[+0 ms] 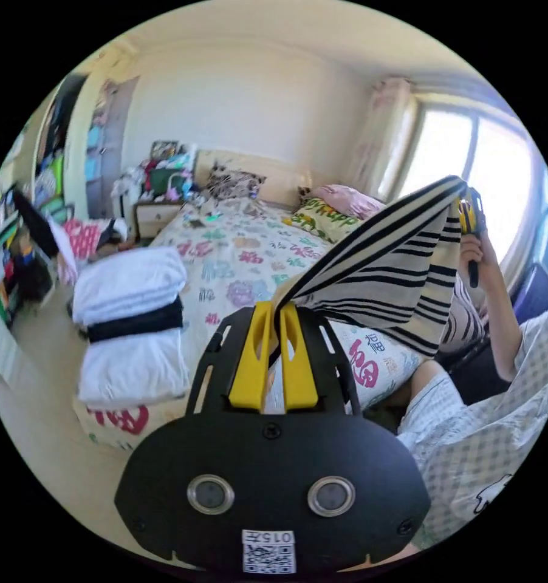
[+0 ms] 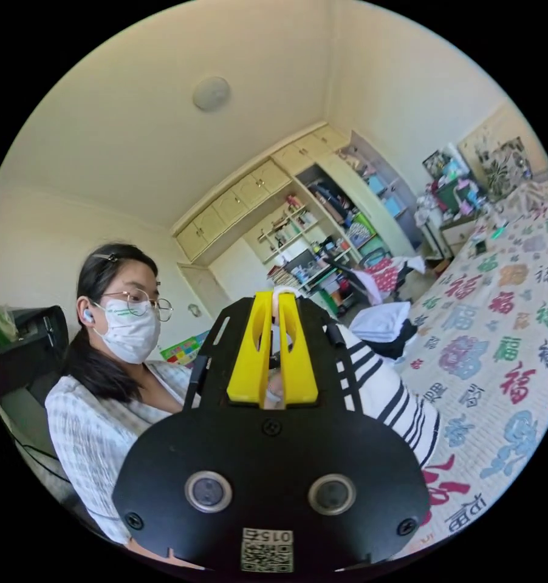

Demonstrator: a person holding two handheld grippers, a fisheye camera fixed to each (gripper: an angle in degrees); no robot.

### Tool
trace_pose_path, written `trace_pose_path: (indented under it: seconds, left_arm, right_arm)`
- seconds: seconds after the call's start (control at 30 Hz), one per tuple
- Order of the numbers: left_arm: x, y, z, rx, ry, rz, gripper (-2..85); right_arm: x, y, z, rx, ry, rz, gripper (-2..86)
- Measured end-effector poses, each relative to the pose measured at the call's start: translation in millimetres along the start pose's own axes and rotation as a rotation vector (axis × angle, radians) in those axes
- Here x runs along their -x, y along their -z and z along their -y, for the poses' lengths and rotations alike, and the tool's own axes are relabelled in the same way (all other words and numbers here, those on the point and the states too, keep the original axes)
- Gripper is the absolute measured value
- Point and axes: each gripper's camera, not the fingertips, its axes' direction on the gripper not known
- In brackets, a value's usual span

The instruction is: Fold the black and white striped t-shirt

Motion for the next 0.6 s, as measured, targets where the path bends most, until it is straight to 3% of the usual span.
trace_pose_path:
  seconds: [0.13, 0.37, 0.47, 0.6]
  left_arm:
    - [-72, -17, 4, -0.024, -0.254, -0.012, 0.7]
    - [-155, -64, -48, 0.015, -0.483, 0.0, 1.2]
    - [-177, -108, -57, 0.059, -0.569, -0.061, 1.9]
    - [-191, -250, -56, 0.242, -0.641, -0.193, 5.0]
  right_arm:
    - [65, 62, -4, -0.103, 0.045, -0.101, 0.3]
    - [150, 119, -32, -0.218, 0.011, -0.227, 0.5]
    - [164, 137, -38, -0.275, -0.027, -0.318, 0.8]
    - [113, 166, -35, -0.301, -0.205, -0.588, 2.4]
